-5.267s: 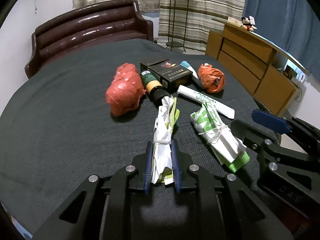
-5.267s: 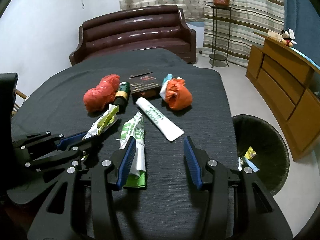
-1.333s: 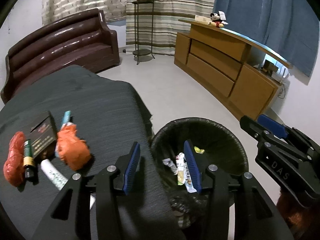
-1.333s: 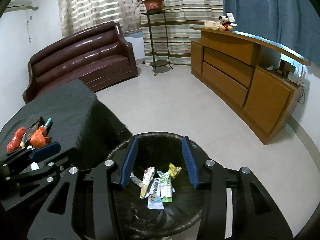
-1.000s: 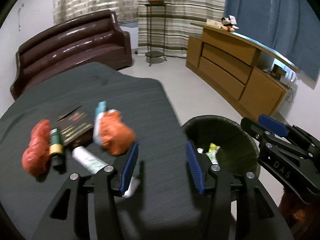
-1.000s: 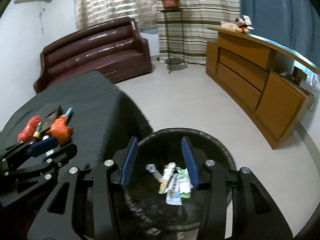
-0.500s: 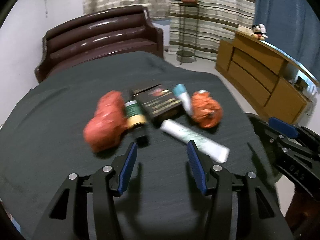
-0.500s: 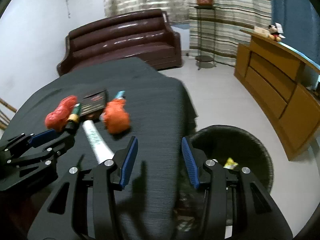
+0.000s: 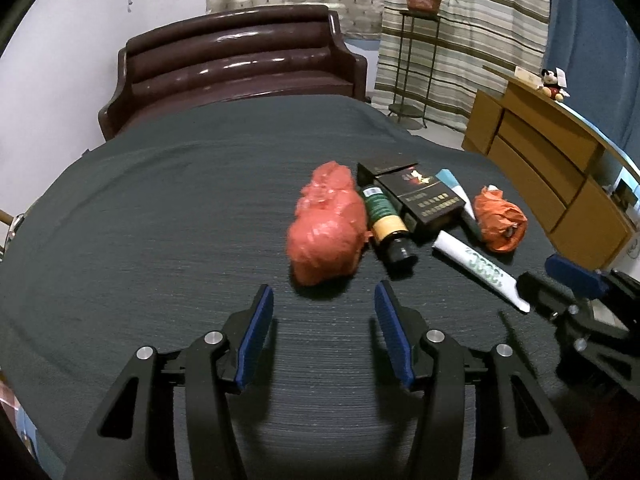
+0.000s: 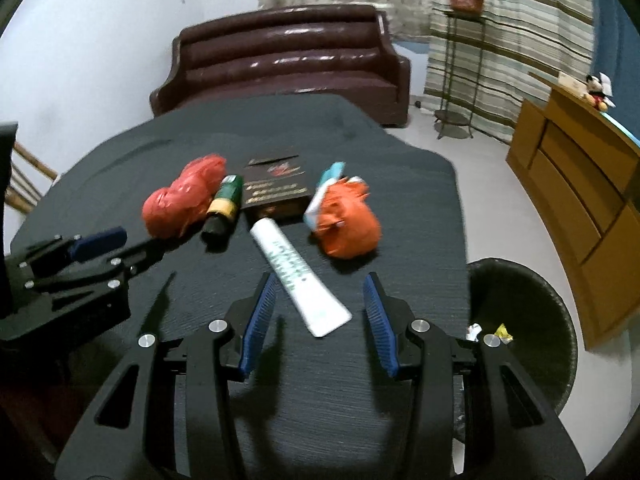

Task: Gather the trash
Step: 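Grasp the white toothpaste tube with the right tool and lift it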

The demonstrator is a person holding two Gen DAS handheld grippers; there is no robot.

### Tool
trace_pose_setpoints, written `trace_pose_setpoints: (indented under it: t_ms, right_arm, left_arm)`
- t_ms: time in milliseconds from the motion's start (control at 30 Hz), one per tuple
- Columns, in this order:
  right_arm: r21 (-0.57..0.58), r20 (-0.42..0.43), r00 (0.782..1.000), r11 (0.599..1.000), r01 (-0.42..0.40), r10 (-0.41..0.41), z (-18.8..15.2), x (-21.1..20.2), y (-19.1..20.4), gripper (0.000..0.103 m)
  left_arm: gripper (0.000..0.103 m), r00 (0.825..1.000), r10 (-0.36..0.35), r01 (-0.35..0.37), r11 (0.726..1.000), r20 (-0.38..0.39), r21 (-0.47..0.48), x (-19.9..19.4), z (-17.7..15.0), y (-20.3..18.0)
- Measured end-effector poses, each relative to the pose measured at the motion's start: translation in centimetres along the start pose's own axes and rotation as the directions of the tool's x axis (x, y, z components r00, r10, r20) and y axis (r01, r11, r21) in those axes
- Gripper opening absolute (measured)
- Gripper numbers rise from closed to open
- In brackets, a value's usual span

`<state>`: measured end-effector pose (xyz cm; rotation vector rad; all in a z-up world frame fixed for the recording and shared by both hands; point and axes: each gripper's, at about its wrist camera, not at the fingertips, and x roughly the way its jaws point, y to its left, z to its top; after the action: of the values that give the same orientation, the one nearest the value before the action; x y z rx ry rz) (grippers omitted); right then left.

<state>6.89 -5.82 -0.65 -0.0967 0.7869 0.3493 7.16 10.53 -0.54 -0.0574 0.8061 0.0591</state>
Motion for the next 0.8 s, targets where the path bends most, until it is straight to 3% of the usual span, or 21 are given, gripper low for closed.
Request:
trace_pose_setpoints:
  t_ms: [233,533,600,700,800]
  right_arm:
    - [-0.039,-0.080,0.997,0.999,-0.008,0.004,0.3,1.8,1.5,0.045]
    - [-0.060,-0.109,0.994,0.998,0.004,-0.010,0.9,2.9,2.1,0.044]
    - [-0.065,-0.109,0.994,0.998,0.004,-0.011,0.9,2.9,2.3,0.040]
    - [-0.070,-0.104,0.994,0.998,0.009,-0.016,1.2,3.0,2.4,0.023]
    - [-0.071,-0.101,0.995,0.997,0.011,-0.019,1.3,3.0,2.6,0.021]
  left_arm:
    - [0.056,1.000,-0.013,0.013,1.000,-0.011,-0.017,0.3,-0.2,0.8]
    - [0.056,0.999,-0.039,0.038,0.999,-0.019,-0.033,0.6,-0.3,1.8]
    - [0.056,0.999,-0.043,0.043,0.998,-0.021,-0.038,0.5,-0.2,1.8]
    - [0.056,0.998,-0.050,0.049,0.998,-0.026,-0.043,0.7,-0.2,2.0]
    - [0.056,0.998,-0.052,0.051,0.998,-0.029,-0.045,0.7,-0.1,2.1]
